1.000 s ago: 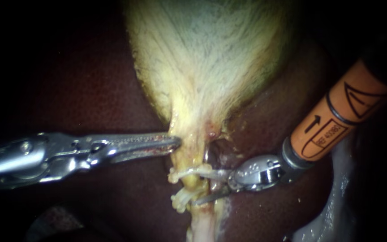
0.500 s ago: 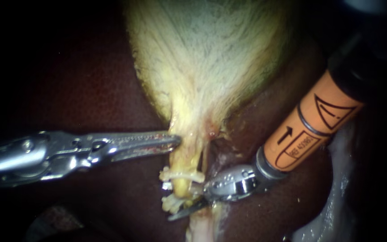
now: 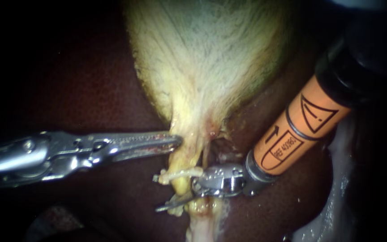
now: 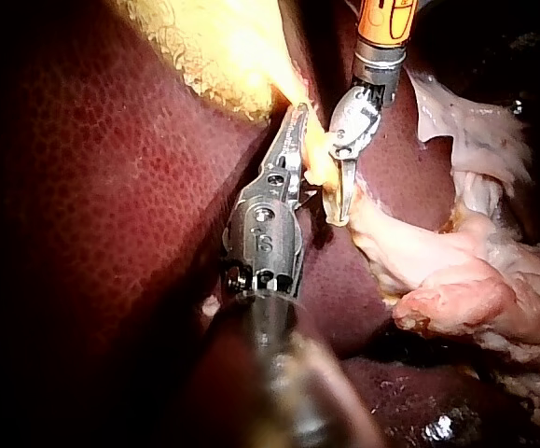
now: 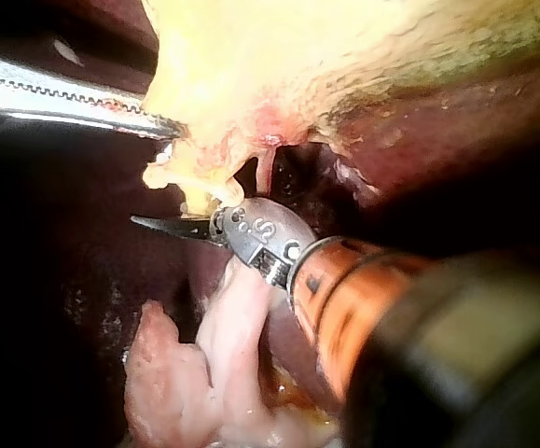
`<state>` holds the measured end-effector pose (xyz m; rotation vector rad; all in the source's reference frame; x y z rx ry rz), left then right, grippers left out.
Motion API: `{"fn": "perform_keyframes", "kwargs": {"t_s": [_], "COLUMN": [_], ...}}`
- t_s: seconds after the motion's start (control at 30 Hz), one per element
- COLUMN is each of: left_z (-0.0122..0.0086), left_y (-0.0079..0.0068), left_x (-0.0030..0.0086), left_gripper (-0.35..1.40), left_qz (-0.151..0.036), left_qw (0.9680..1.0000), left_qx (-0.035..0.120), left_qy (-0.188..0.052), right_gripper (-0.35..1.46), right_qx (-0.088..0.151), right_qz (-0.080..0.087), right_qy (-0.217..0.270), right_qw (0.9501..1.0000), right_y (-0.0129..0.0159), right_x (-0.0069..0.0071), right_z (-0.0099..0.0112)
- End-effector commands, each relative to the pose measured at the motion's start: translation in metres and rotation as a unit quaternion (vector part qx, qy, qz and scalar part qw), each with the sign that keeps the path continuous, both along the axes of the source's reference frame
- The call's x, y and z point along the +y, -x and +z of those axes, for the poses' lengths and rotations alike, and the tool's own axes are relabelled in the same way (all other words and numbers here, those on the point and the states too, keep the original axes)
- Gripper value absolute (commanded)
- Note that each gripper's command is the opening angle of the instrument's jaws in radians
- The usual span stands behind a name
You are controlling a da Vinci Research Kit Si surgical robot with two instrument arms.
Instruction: Go to the cutting position left tube
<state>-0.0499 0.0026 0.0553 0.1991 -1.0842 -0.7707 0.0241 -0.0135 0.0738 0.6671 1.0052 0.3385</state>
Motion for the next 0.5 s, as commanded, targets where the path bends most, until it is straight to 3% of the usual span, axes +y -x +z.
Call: {"fn": "perform_keyframes", "kwargs": {"t_s": [0.03,0.5], "left_z": [0.0,0.0002], "left_y": [0.0,0.0001], "left_x": [0.0,0.0], "left_gripper": [-0.03,-0.03], "left_qz": [0.0,0.0], "left_qw": [1.0,1.0], "left_qx": [0.0,0.0], "left_qy": [0.0,0.0], "right_gripper": [1.3,1.3], "right_qx": [-0.001,-0.001], "right_qz": [0.001,0.0], "right_qy": [-0.002,-0.004], "right_qw": [1.0,1.0], "right_y": [0.0,0.0002], "right_x": [0.0,-0.0001], "right_z": [0.0,0.0002]}}
